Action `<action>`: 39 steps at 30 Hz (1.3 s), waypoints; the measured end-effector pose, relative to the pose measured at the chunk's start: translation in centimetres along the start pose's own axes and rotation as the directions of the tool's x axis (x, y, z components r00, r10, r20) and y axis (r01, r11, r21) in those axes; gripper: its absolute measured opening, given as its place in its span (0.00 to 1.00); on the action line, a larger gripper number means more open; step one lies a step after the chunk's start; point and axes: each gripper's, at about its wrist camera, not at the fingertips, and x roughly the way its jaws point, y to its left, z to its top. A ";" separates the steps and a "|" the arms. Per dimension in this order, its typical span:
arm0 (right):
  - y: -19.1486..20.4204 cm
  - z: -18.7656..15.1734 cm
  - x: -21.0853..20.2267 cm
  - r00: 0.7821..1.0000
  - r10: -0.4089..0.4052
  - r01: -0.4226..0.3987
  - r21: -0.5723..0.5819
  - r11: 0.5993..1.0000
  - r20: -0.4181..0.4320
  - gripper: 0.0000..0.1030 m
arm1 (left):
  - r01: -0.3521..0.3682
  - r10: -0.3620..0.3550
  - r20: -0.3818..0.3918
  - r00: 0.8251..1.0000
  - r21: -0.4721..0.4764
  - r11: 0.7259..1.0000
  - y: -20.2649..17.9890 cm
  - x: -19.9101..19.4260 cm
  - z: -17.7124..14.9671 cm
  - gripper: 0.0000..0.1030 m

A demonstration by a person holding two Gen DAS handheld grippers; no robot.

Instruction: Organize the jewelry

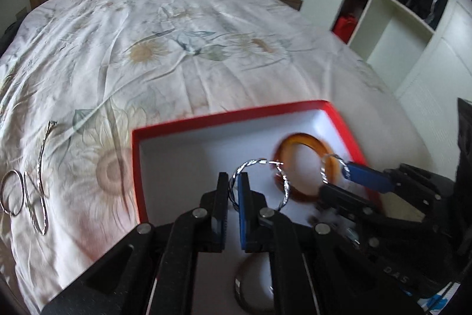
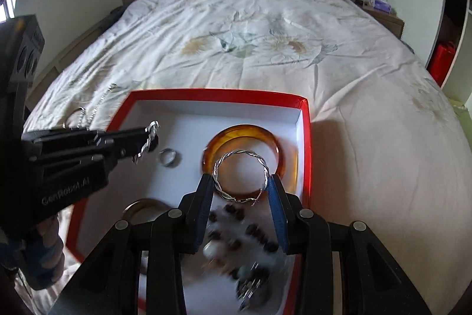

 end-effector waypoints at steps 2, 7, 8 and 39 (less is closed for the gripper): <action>-0.2 0.3 0.6 1.000 0.005 -0.005 -0.006 1.000 -0.009 0.37 | -0.012 0.012 -0.018 1.000 -0.006 1.000 0.3 1.0 0.5 0.05; 0.0 0.8 1.1 1.000 -0.022 0.021 -0.040 0.999 -0.015 0.38 | -0.033 0.034 -0.073 0.997 0.003 0.999 0.1 2.7 0.9 0.06; 0.0 0.8 1.1 0.999 -0.028 0.028 -0.043 0.999 -0.017 0.38 | -0.035 0.035 -0.089 0.995 0.001 0.999 0.1 3.0 0.8 0.06; 9.5 -8.4 -21.6 0.992 -0.033 0.033 -0.001 0.999 0.123 0.51 | -0.105 0.111 0.153 0.982 -0.046 0.993 -1.9 -24.0 -10.7 0.10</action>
